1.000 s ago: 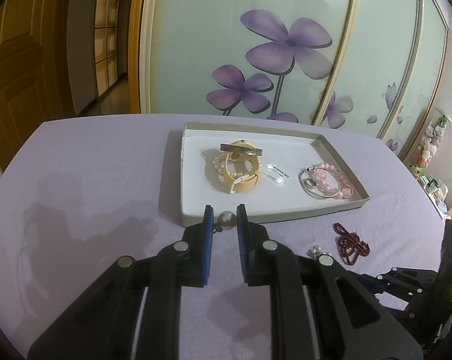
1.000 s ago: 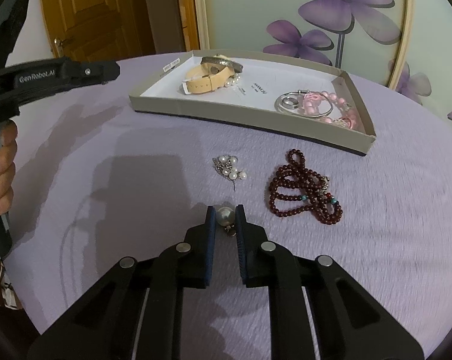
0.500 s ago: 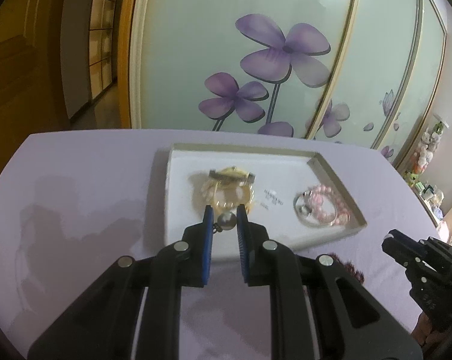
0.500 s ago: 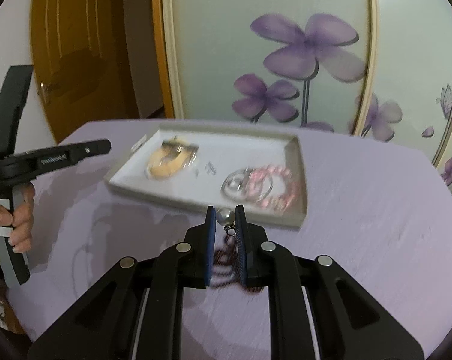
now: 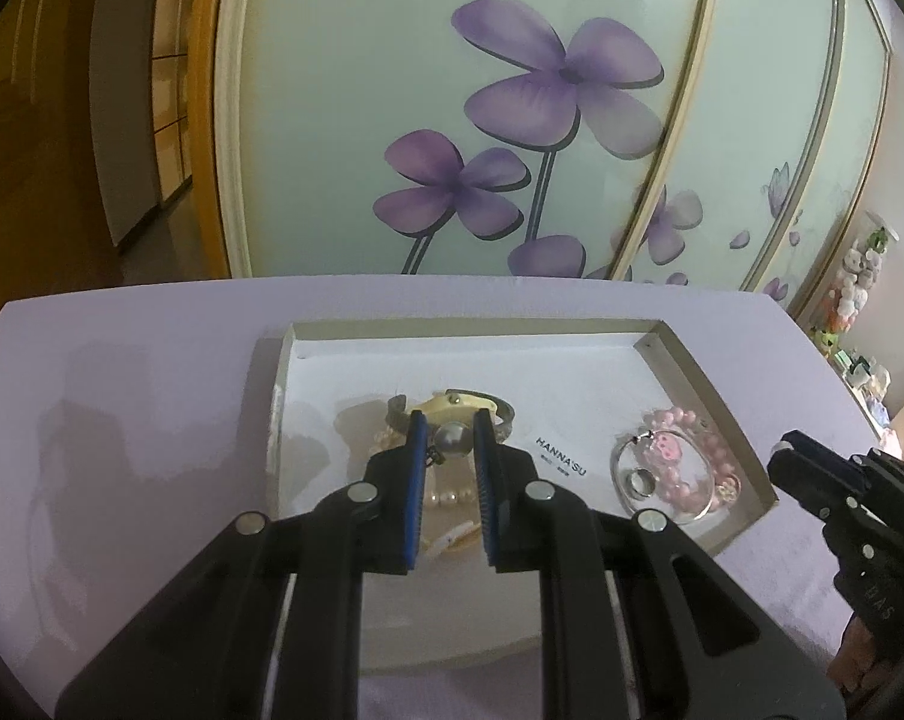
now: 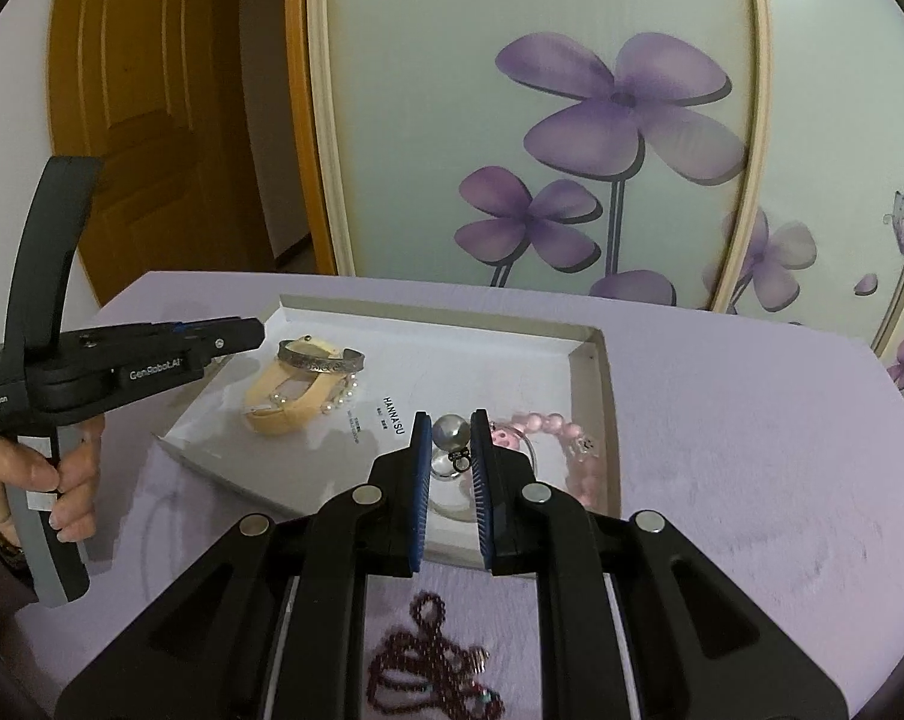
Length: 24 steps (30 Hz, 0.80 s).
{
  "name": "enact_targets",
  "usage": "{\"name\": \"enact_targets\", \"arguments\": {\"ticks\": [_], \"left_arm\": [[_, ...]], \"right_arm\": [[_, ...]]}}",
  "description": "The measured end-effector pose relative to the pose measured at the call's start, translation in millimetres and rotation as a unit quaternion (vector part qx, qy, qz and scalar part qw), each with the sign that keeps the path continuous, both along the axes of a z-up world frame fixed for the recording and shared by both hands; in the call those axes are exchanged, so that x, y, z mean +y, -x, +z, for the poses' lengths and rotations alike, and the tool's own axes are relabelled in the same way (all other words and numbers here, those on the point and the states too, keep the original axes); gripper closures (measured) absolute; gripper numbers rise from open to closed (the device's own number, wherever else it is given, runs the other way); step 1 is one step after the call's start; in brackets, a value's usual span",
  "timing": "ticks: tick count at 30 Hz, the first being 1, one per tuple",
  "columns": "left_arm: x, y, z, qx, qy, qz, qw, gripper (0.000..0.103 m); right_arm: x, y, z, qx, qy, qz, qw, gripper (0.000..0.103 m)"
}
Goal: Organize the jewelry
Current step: 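Carry both pearl earrings into the white tray and open both tools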
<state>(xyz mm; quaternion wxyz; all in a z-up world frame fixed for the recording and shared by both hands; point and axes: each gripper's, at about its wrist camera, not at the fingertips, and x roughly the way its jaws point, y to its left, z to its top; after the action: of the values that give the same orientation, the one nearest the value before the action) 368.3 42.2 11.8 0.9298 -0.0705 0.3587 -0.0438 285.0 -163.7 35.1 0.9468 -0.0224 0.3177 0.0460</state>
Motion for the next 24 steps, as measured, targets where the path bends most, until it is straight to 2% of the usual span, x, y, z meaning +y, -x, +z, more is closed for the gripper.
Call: {"name": "enact_targets", "arguments": {"ticks": [12,24], "left_arm": [[-5.3,-11.8,-14.8,0.015,0.009,-0.016,0.9997,0.087],[-0.5,-10.1,-11.4,0.005,0.006,-0.005,1.0000,0.064]], "right_arm": [[1.7,-7.8,-9.8,0.014,0.003,-0.001,1.000,0.089],[3.5,-16.2,-14.9,0.024,0.007,0.001,1.000,0.089]]}}
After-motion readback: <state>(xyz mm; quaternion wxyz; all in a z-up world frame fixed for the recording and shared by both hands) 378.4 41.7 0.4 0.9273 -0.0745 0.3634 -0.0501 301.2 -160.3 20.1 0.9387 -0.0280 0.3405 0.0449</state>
